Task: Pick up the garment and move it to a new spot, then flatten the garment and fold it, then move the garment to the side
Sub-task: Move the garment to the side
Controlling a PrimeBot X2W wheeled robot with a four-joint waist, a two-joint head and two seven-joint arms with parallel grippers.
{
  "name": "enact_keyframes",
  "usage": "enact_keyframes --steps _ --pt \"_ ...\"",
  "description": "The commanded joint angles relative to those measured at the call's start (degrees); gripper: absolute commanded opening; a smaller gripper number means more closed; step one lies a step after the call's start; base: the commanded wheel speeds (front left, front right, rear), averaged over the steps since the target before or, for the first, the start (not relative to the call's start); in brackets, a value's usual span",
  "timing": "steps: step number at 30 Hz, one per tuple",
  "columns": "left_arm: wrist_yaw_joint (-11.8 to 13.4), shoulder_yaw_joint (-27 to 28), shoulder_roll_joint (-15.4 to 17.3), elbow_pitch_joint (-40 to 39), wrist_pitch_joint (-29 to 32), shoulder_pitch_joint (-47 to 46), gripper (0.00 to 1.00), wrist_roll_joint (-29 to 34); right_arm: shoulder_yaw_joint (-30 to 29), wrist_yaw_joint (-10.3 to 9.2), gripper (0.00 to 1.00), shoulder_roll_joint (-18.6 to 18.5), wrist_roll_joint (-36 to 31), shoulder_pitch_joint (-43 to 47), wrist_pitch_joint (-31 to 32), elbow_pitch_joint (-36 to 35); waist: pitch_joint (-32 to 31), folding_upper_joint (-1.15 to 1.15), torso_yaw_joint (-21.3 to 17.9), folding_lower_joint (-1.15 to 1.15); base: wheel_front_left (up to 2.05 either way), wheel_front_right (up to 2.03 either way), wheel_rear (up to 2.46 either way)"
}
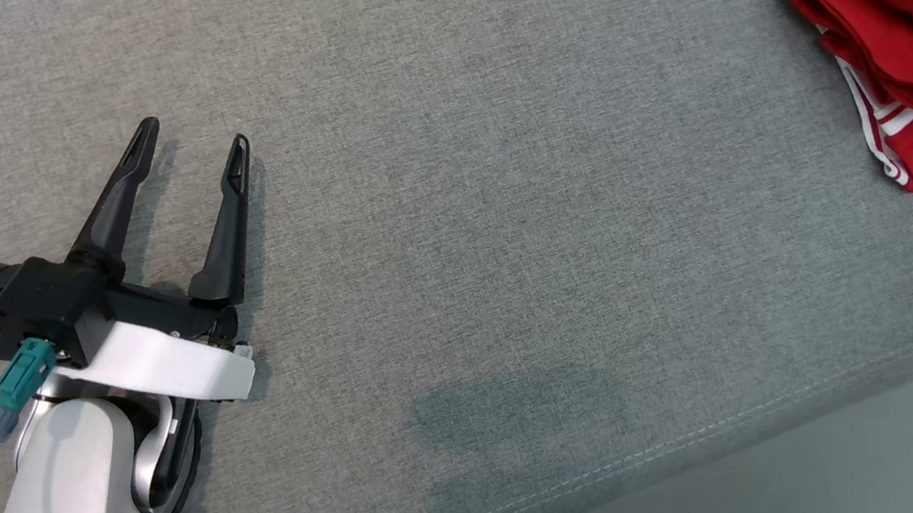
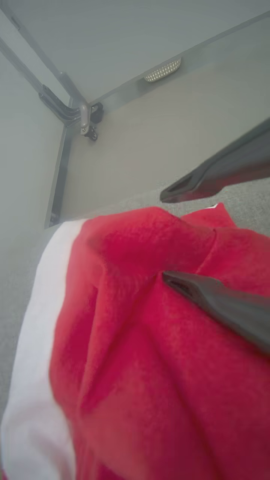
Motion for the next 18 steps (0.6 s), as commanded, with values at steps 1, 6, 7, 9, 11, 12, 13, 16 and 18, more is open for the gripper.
enact_keyframes --steps 1,6,7,9,11,12,13,16,18 --pt "-0.1 1.6 1.4 -1.1 -0.5 -1.6 1.0 -0.6 -0.9 0.17 1.0 -1.4 -0.6 1.0 -1.8 2.8 -0.1 0.0 0.4 0.0 0.0 0.0 0.0" --pt "-0.1 1.4 1.1 -0.3 -1.1 -1.6 1.0 -1.0 -4.3 0.17 1.0 0.5 0.1 1.4 -4.5 8.4 -1.4 0.0 1.0 0.0 0.0 0.0 0.0" --pt "-0.1 1.3 1.0 0.2 -1.4 -1.3 1.0 -1.2 -6.3 0.17 1.0 0.9 1.1 1.6 -7.0 9.2 -2.4 0.0 1.2 0.0 0.0 0.0 0.0" --pt "0.0 1.5 0.9 0.8 -1.7 -0.7 1.0 -1.5 -8.1 0.17 1.0 1.6 2.4 2.0 -8.9 8.3 -3.9 0.0 1.3 0.0 0.0 0.0 0.0" --pt "0.0 1.5 0.9 1.2 -1.9 -0.3 1.0 -1.6 -8.2 0.17 1.0 1.7 2.2 2.5 -9.4 7.6 -4.7 0.0 1.3 0.0 0.0 0.0 0.0" --pt "0.2 1.7 0.9 1.5 -2.0 0.1 1.0 -1.7 -8.4 0.17 1.0 1.9 2.1 3.1 -9.7 6.1 -5.6 0.0 1.3 0.0 0.0 0.0 0.0" --pt "0.3 1.9 0.9 1.7 -2.2 0.6 1.0 -1.8 -9.1 0.17 1.0 2.1 2.4 3.8 -9.9 4.1 -6.5 0.0 1.4 0.0 0.0 0.0 0.0" --pt "1.0 2.5 1.1 2.2 -2.6 2.3 1.0 -2.0 -13.2 0.17 1.0 1.4 0.1 6.9 -10.0 -6.9 -9.3 0.0 1.7 0.0 0.0 0.0 0.0" --pt "1.6 3.4 1.3 2.3 -2.8 3.6 1.0 -2.5 -17.5 0.17 1.0 2.8 -2.3 11.1 -10.0 -15.8 -11.2 0.0 2.1 0.0 0.0 0.0 0.0"
